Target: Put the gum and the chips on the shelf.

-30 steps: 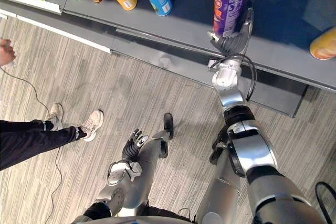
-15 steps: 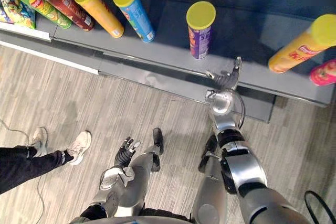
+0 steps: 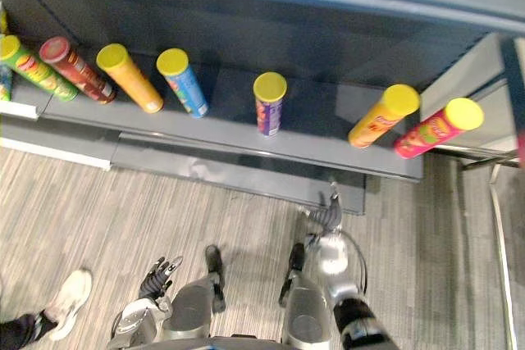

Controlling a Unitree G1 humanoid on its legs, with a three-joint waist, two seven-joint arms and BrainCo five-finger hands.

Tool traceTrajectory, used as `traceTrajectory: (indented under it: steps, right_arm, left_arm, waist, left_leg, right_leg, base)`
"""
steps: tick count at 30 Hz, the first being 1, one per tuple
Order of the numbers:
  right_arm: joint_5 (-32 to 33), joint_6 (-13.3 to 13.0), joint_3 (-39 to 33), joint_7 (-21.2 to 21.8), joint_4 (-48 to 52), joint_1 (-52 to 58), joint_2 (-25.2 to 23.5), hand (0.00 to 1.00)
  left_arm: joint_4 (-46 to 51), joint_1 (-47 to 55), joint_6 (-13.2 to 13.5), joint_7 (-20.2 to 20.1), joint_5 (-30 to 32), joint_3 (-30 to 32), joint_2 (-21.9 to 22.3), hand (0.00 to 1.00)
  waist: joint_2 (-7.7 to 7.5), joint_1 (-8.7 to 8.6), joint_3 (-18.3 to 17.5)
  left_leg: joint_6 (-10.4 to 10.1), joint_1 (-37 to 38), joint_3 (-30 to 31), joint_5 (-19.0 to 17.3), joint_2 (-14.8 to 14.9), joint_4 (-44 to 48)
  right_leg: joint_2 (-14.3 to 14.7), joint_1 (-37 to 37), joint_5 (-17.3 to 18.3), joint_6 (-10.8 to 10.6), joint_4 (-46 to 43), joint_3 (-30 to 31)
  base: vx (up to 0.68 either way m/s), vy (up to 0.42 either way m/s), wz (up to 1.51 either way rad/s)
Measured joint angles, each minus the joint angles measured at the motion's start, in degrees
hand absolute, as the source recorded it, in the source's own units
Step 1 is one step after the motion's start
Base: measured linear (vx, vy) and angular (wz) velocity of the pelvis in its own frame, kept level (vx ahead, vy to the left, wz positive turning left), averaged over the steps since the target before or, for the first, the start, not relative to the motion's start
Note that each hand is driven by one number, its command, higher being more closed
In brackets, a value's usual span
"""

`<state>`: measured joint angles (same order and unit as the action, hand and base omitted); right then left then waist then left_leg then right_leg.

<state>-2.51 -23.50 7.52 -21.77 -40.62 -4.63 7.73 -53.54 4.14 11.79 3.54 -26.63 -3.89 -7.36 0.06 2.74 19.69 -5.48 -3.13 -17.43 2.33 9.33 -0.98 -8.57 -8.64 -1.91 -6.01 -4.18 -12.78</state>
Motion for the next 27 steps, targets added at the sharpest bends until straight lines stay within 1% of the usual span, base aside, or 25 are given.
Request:
traceTrajectory:
  steps: [2,3,5,6,7,8,9,10,11,13,15,17,18,19,20,22,23,27]
  right_arm:
    - [-1.21,0.42,0.64,2.85,0.01,5.19,-0.70,0.00]
    - [-1.22,0.60,0.55,3.68,0.01,6.39,-0.87,0.00]
    - [-1.16,2.39,0.14,6.52,-1.21,10.89,-1.07,0.00]
    - [-1.05,2.82,-0.15,7.37,-1.79,11.67,-1.14,0.00]
    - [-0.85,4.24,-0.71,9.22,-4.00,12.61,-1.27,0.00]
    - [-0.80,5.49,-1.23,11.33,-7.00,13.06,-1.31,0.00]
    - [0.31,5.88,-1.91,12.46,-8.07,13.22,-1.74,0.00]
    - [1.15,6.20,-3.72,13.36,-9.88,12.77,-2.24,0.00]
    - [2.74,6.49,-5.09,14.34,-11.32,12.48,-2.25,0.00]
    - [7.82,7.15,-7.42,15.47,-13.87,12.36,-2.69,0.00]
    - [12.78,8.39,-11.48,16.81,-16.65,12.11,-3.86,0.00]
    - [16.65,10.38,-13.06,18.73,-17.33,12.14,-4.03,0.00]
    - [17.72,10.95,-13.88,19.39,-17.72,12.12,-4.18,0.00]
    - [19.71,11.63,-14.54,19.96,-18.48,12.12,-4.27,0.00]
    - [23.42,13.71,-16.25,19.87,-19.34,12.14,-4.48,0.00]
    - [25.50,15.21,-18.49,18.47,-20.18,12.14,-4.83,0.00]
    - [26.38,15.75,-19.48,17.24,-21.03,12.12,-5.21,0.00]
    - [27.19,16.64,-20.78,15.99,-21.41,12.55,-5.32,0.00]
  left_arm:
    - [-1.47,0.60,-0.70,-0.37,0.03,0.70,-0.10,0.00]
    - [-1.90,0.71,-0.76,-0.57,0.04,0.92,-0.05,0.00]
    - [-3.59,0.72,-0.76,-1.02,0.06,1.48,0.27,0.00]
    - [-3.77,0.86,-0.76,-0.97,0.07,1.77,0.37,0.00]
    - [-4.34,1.25,-0.64,-0.61,0.02,2.26,0.52,0.00]
    - [-5.14,1.26,-0.63,0.23,-0.17,3.04,0.79,0.00]
    - [-5.44,1.31,-0.65,0.51,-0.48,3.62,1.01,0.00]
    - [-5.89,1.82,-0.69,0.72,-1.77,4.75,1.30,0.00]
    - [-6.40,2.30,-0.73,0.70,-2.34,6.07,1.65,0.00]
    - [-7.71,2.30,-0.71,0.56,-2.51,8.05,2.28,0.00]
    - [-9.13,2.39,-0.65,0.48,-2.65,10.92,3.21,0.00]
    - [-10.24,2.38,-0.65,0.23,-3.73,12.47,3.57,0.00]
    - [-10.38,2.39,-0.66,0.18,-3.74,12.99,3.76,0.00]
    - [-10.55,2.39,-0.77,0.16,-3.81,13.52,3.94,0.00]
    - [-11.63,2.41,-1.15,-0.04,-4.34,14.50,4.65,0.00]
    - [-12.26,2.43,-1.23,-0.09,-4.79,15.49,5.00,0.00]
    - [-12.56,2.55,-1.28,-0.06,-4.79,15.57,5.10,0.00]
    - [-12.59,3.08,-2.01,-0.07,-4.77,15.52,5.41,0.00]
  waist:
    - [-0.86,-1.04,-2.68]
    - [-0.91,-1.25,-3.11]
    - [-1.05,-1.33,-5.21]
    - [-1.09,-1.35,-5.69]
    - [-1.24,-1.48,-6.97]
    - [-1.29,-1.82,-7.44]
    - [-1.34,-1.89,-7.60]
    - [-1.43,-2.40,-8.03]
    - [-1.45,-2.75,-8.73]
    - [-1.43,-2.61,-9.50]
    - [-1.42,-2.58,-10.46]
    - [-1.39,-2.71,-10.57]
    - [-1.36,-2.70,-10.73]
    - [-1.27,-2.68,-11.23]
    - [-1.08,-2.66,-12.00]
    - [-0.73,-2.66,-12.15]
    - [-0.50,-2.65,-12.58]
    - [0.02,-2.65,-13.63]
  left_leg:
    - [-0.08,2.21,-1.12,-0.06,-0.04,-1.53]
    - [-0.11,2.80,-1.22,-0.08,-0.04,-1.91]
    - [-0.35,4.33,-1.88,-0.25,-0.14,-2.87]
    - [-0.37,4.62,-2.22,-0.26,-0.19,-3.04]
    - [-0.65,4.82,-2.34,-0.49,-0.37,-3.09]
    - [-0.75,5.67,-2.35,-0.57,-0.42,-3.38]
    - [-0.81,6.16,-2.43,-0.61,-0.48,-3.66]
    - [-0.90,6.92,-2.50,-0.68,-0.55,-4.03]
    - [-0.96,7.49,-2.52,-0.78,-0.62,-4.22]
    - [-1.02,8.34,-2.54,-0.96,-0.67,-4.40]
    - [-1.12,9.26,-2.61,-1.24,-0.68,-4.42]
    - [-1.20,10.29,-2.94,-1.43,-0.68,-4.45]
    - [-1.21,10.43,-3.08,-1.47,-0.67,-4.45]
    - [-1.19,10.41,-3.51,-1.51,-0.67,-4.47]
    - [-1.20,10.51,-3.70,-1.56,-0.68,-4.72]
    - [-1.28,11.45,-3.83,-1.73,-0.66,-4.81]
    - [-1.39,12.11,-3.89,-1.91,-0.63,-4.82]
    - [-1.43,12.59,-4.07,-2.22,-0.56,-4.85]
  right_leg:
    - [0.35,1.85,-0.50,-0.23,1.89,0.67]
    - [0.40,2.42,-0.60,-0.30,2.36,0.69]
    - [0.52,3.85,-0.72,-0.47,3.52,0.70]
    - [0.55,4.11,-0.72,-0.48,3.73,0.72]
    - [0.62,4.30,-0.77,-0.56,4.16,0.75]
    - [0.66,5.10,-0.77,-0.54,4.35,0.74]
    - [0.68,5.39,-0.77,-0.54,4.44,0.76]
    - [0.73,6.22,-0.77,-0.56,4.96,0.74]
    - [0.73,6.93,-0.79,-0.59,5.32,0.69]
    - [0.76,7.93,-0.78,-0.59,5.86,0.64]
    - [0.80,9.10,-0.78,-0.60,6.33,0.62]
    - [0.81,10.00,-0.78,-0.60,6.49,0.65]
    - [0.82,10.14,-0.78,-0.61,6.56,0.67]
    - [0.83,10.15,-0.78,-0.61,6.73,0.68]
    - [0.86,10.39,-0.85,-0.69,7.13,0.74]
    - [0.93,11.34,-0.84,-0.69,7.31,0.77]
    - [1.02,12.08,-0.84,-0.70,7.62,0.77]
    - [1.32,12.90,-0.83,-0.72,8.18,0.80]
  base:
    - [0.09,0.011,-0.20]
    - [0.08,0.004,-0.11]
    - [0.08,0.005,-0.07]
    - [0.07,0.007,-0.08]
    - [0.08,0.006,-0.07]
    - [0.08,0.004,-0.07]
    - [0.07,-0.002,-0.05]
    - [0.05,-0.003,-0.03]
    - [0.06,-0.002,-0.01]
    - [0.06,-0.001,0.03]
    - [0.06,0.004,0.02]
    - [0.03,0.004,-0.07]
    - [0.02,0.002,-0.05]
    - [0.02,-0.002,-0.04]
    - [0.01,-0.003,-0.03]
    - [0.01,-0.002,-0.02]
    - [0.00,0.000,0.00]
    - [0.00,0.000,0.00]
